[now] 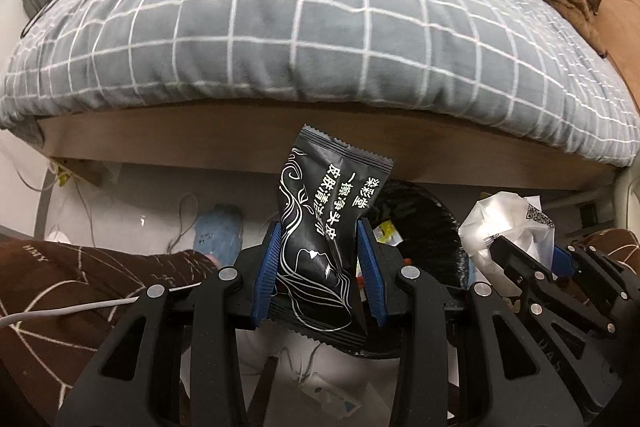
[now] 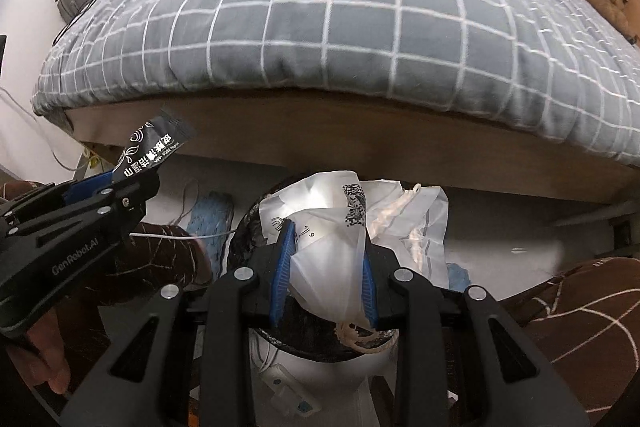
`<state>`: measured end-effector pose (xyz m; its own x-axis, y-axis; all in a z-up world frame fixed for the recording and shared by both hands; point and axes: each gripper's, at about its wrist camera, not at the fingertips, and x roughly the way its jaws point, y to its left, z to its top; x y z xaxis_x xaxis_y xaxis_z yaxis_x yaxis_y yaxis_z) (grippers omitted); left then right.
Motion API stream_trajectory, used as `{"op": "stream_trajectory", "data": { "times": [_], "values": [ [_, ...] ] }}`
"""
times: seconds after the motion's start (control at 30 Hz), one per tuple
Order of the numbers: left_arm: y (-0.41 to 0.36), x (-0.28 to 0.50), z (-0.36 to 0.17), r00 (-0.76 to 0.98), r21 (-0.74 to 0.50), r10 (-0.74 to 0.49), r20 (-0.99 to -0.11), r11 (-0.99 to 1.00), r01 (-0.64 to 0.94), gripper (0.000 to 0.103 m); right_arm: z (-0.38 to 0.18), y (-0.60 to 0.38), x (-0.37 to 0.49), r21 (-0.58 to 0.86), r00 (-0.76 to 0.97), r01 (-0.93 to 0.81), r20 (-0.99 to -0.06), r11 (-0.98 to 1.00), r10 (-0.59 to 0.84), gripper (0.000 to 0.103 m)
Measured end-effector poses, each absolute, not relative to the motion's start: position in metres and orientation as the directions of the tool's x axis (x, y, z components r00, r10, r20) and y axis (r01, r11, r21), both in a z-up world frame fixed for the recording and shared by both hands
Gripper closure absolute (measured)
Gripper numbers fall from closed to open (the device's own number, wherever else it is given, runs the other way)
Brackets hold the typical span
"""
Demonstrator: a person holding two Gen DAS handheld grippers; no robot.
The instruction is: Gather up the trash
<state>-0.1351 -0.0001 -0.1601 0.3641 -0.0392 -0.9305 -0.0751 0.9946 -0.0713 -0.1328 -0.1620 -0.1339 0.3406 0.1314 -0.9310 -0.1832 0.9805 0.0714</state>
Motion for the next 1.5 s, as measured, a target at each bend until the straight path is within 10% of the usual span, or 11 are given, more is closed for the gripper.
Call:
{"op": "stream_trajectory", "data": {
  "times": [0.3, 0.67, 1.1, 1.5],
  "values": [
    [0.006, -0.134, -0.175, 0.337, -0.072, -0.036, -0.941, 0.993, -0.095, 0.066, -0.141, -0.153, -0.126, 0.070, 0.320, -0.194, -0.938, 0.978, 0.131, 0.062],
    [-0.031, -0.127, -0.186, 0.315, -0.081, -0.072, -0.946, 0.997, -0.016, 0.065, -0.132, -0.201, -0.135, 0.027, 0.370, -0.125, -0.926, 0.992, 0.072, 0.022],
    [-0.089, -0.124, -0.200, 0.294, -0.078, -0.102, -0.950, 0.993, 0.093, 0.064, -0.119, -0.259, -0.150, -0.004, 0.413, 0.016, -0.910, 1.000, -0.010, 0.016],
    [-0.088, -0.129, -0.198, 0.321, -0.038, -0.061, -0.945, 0.996, 0.078, 0.026, -0.107, -0.259, -0.150, 0.007, 0.442, 0.022, -0.897, 1.000, -0.004, 0.016]
  ]
}}
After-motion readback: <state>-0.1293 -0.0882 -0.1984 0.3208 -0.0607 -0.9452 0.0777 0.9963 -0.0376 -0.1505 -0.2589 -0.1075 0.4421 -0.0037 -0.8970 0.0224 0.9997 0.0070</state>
